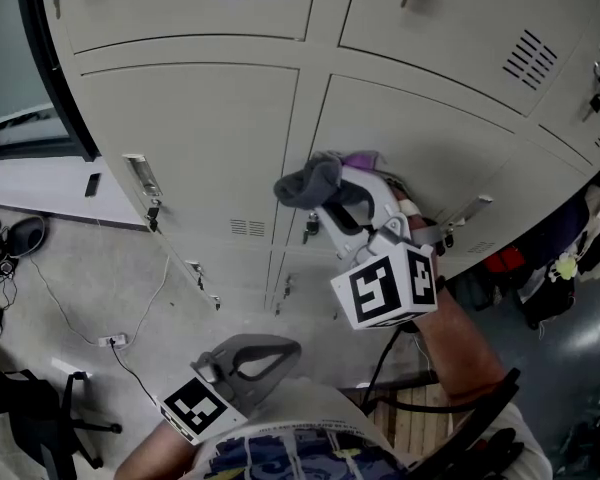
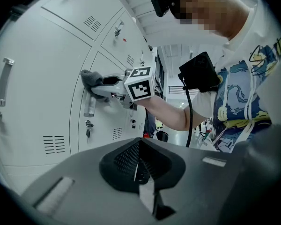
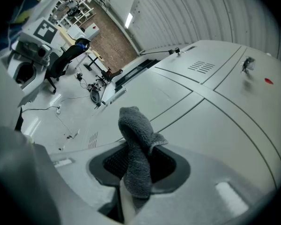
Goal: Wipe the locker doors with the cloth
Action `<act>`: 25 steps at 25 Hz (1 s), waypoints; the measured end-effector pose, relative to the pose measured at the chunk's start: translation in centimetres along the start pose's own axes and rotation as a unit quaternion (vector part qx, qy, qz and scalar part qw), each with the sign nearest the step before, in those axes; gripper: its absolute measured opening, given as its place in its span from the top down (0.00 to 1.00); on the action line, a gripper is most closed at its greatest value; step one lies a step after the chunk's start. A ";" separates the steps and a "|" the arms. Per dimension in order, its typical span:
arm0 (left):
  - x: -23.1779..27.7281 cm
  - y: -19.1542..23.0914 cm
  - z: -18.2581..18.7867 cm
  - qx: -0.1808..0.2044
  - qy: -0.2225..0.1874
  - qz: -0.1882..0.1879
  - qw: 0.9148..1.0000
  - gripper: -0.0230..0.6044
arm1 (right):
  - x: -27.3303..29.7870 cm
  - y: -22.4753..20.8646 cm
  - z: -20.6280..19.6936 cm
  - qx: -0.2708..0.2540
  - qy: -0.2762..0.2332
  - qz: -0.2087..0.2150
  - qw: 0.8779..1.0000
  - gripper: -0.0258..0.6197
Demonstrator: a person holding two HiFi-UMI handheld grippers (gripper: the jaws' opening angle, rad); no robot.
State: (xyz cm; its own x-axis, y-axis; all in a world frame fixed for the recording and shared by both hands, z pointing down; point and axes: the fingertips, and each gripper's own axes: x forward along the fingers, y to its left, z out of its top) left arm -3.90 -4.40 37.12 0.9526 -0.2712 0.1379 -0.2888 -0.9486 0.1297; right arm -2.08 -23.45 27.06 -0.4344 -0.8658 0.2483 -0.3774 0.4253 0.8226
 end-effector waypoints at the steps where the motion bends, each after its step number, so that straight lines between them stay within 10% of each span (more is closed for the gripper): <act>1: 0.0 0.0 0.0 0.001 0.001 0.000 1.000 0.96 | 0.0 0.1 0.0 0.003 -0.001 -0.002 1.000 0.79; 12: 0.2 -0.3 -0.1 0.002 0.004 0.000 1.000 0.96 | 0.3 1.9 -0.8 -0.008 -0.017 -0.026 0.999 0.79; 25: -0.1 -0.6 -0.3 0.001 0.004 0.003 1.000 0.96 | 1.7 6.5 -4.1 0.060 -0.001 0.070 0.996 0.79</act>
State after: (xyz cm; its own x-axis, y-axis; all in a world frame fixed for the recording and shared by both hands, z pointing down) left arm -3.79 -3.73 37.31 0.9504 -0.2750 0.1455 -0.2936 -0.9475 0.1269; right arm -1.92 -23.30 34.90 -0.4911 -0.7950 0.3559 -0.4077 0.5709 0.7126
